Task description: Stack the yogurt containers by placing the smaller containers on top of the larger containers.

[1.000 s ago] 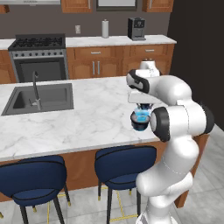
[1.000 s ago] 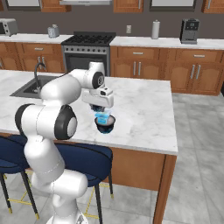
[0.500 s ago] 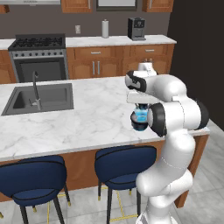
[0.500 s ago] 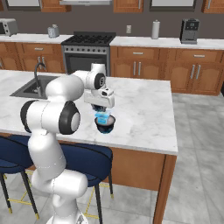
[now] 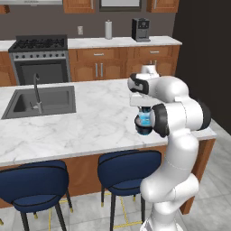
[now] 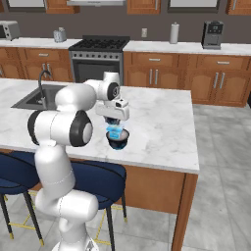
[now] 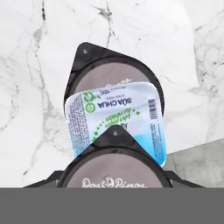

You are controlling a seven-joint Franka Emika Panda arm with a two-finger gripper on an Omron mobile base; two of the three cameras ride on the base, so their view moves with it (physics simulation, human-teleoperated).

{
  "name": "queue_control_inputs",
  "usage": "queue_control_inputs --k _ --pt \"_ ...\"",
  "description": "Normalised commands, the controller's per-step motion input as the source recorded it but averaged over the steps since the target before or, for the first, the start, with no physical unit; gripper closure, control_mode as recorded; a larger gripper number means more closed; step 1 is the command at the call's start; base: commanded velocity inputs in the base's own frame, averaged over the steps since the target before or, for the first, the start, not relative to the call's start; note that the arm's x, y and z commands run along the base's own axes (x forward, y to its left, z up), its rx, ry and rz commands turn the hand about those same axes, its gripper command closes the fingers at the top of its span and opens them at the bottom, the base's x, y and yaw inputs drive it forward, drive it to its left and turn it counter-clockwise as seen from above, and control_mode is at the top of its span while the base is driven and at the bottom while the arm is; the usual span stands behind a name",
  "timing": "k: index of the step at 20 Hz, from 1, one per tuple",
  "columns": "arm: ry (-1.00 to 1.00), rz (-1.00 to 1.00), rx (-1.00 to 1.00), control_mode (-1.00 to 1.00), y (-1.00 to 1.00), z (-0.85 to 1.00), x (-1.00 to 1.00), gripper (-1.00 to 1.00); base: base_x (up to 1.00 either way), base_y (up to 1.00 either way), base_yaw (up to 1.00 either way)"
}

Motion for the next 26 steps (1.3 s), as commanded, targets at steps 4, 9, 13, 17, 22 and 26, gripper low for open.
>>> queue_control_inputs --k 4,9,13,17,22,26 --pt "0.0 0.0 0.0 -1.0 -0.03 -0.08 0.24 1.0 0.0 0.0 0.0" --pt "0.0 0.0 0.0 -1.0 -0.07 -0.09 0.15 1.0 0.0 0.0 0.0" --pt "0.0 0.0 0.0 -1.0 -0.06 -0.11 0.1 1.0 0.0 0.0 0.0" --pt "0.0 0.0 0.0 -1.0 -0.01 -0.11 0.1 1.0 0.0 0.0 0.0" --pt "0.0 0.0 0.0 -1.0 0.0 -0.11 0.11 1.0 0.0 0.0 0.0" --pt "0.0 0.0 0.0 -1.0 0.0 -0.09 0.04 1.0 0.0 0.0 0.0"
